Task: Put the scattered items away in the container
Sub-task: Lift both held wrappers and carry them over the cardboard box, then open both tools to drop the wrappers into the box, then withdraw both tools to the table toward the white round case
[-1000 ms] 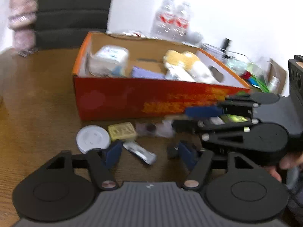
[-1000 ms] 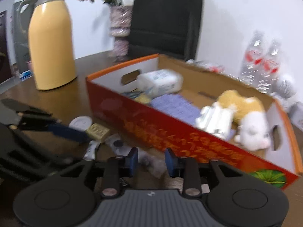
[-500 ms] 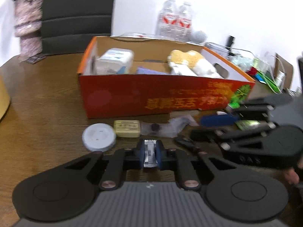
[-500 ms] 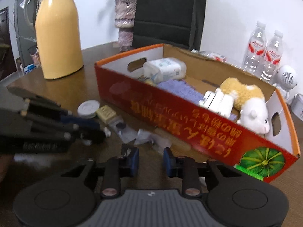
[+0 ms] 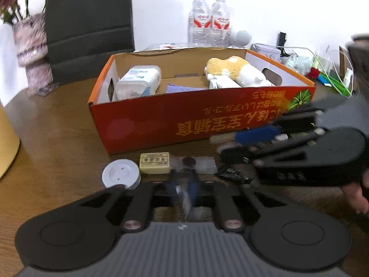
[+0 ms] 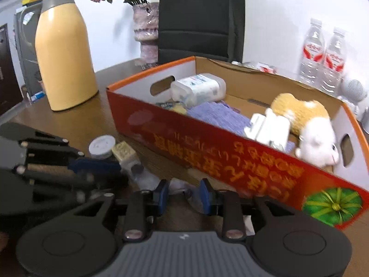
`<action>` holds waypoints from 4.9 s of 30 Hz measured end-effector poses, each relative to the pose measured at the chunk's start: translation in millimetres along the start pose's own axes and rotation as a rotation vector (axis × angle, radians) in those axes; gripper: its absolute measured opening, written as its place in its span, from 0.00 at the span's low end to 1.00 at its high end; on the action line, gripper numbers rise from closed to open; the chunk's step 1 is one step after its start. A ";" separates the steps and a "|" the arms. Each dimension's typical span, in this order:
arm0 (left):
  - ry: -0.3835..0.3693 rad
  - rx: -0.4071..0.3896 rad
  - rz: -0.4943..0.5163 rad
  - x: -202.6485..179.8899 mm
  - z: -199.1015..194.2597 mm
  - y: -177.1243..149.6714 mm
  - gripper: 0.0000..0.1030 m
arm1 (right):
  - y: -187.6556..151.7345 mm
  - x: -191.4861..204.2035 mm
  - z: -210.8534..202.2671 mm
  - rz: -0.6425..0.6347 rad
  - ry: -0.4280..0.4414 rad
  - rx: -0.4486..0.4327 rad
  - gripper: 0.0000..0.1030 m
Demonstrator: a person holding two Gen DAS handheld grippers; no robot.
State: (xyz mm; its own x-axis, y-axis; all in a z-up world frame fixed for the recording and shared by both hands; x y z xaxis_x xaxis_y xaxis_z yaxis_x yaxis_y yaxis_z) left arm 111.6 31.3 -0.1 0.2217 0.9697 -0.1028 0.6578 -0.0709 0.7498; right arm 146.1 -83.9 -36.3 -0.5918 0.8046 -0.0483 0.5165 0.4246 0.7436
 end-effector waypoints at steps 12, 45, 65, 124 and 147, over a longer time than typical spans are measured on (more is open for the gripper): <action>-0.027 -0.083 -0.059 5.7 -34.0 -4.2 0.01 | -11.7 1.9 -14.9 0.019 -0.061 0.006 0.12; 0.088 0.040 -0.074 -5.6 -49.8 -37.4 0.12 | -105.5 11.1 -151.2 0.218 -0.116 -0.138 0.12; 0.068 -0.158 -0.066 -99.7 -125.6 -67.6 0.10 | -109.2 52.9 -165.7 0.175 -0.122 -0.186 0.12; 0.150 -0.252 -0.070 -64.2 -125.5 -16.4 1.00 | -43.3 -19.5 -168.5 0.318 -0.313 -0.201 0.97; 0.136 -0.073 -0.080 31.5 -63.0 -25.2 1.00 | -42.4 28.5 -107.3 0.077 -0.109 -0.183 0.89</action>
State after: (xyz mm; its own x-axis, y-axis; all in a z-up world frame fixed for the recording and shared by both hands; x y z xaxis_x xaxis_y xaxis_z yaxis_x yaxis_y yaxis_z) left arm 56.6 78.3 19.0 0.0679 0.9946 -0.0784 0.6145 0.0202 0.7887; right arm 41.0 -123.5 2.4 -0.4795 0.8760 -0.0512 0.4310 0.2859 0.8559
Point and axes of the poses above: each gripper's, at about its wrist camera, not at the fingertips, and z roughly the way its jaws point, x to its left, y to its top, the point moved 4 cm from there along z, roughly the way its jaws point, and after that the axes turned 7 degrees about -y, right-handed, at the moved point
